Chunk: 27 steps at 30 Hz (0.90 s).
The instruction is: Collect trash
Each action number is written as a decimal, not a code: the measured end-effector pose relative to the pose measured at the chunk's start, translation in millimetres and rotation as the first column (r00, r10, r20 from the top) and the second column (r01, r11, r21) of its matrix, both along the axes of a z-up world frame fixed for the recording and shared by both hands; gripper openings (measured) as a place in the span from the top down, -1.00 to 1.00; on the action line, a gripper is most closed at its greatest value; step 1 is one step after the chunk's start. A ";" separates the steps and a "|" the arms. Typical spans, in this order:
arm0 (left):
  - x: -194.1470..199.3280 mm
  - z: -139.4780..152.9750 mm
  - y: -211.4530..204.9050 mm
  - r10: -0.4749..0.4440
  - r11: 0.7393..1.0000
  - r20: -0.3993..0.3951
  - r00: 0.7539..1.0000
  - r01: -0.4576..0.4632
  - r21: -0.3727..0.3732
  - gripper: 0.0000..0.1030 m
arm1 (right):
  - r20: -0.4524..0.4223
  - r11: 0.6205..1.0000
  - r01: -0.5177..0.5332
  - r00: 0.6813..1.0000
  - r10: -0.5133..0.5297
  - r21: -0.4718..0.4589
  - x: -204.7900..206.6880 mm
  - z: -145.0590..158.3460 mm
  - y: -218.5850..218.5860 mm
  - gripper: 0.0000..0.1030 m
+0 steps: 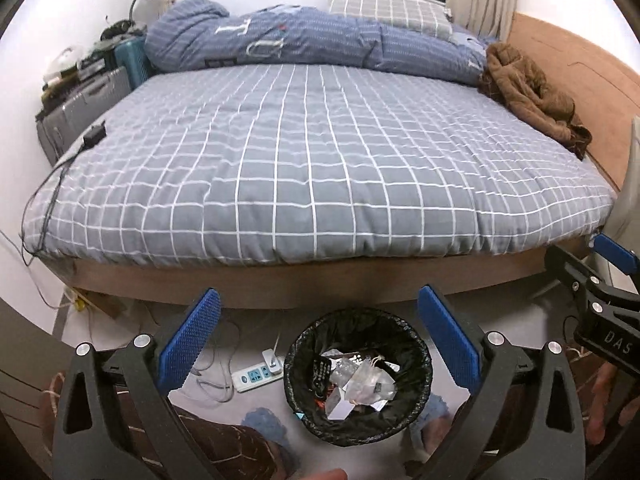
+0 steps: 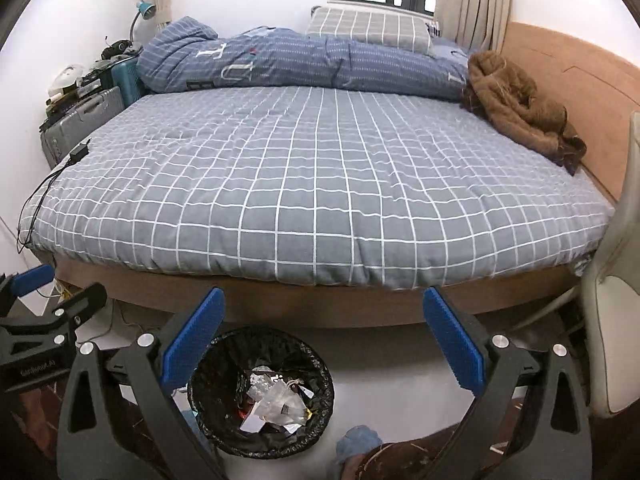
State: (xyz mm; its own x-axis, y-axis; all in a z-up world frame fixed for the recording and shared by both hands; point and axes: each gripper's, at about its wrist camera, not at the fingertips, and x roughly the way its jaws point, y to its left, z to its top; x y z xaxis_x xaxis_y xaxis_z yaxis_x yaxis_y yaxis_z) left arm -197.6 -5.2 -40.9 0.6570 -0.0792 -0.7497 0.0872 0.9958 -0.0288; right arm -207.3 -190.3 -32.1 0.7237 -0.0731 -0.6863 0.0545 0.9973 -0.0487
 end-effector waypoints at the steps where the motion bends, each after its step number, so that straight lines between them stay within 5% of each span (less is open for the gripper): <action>1: -3.4 4.4 -0.7 -0.002 1.000 0.007 1.000 0.002 0.004 -0.89 | 0.003 1.000 0.001 1.000 -0.001 0.000 -3.6 3.0 0.0 -0.85; 27: -20.9 18.9 -2.2 -0.004 1.000 0.029 1.000 0.005 -0.008 -0.89 | 0.026 0.999 0.034 0.999 -0.034 -0.001 -27.8 18.9 -6.5 -0.85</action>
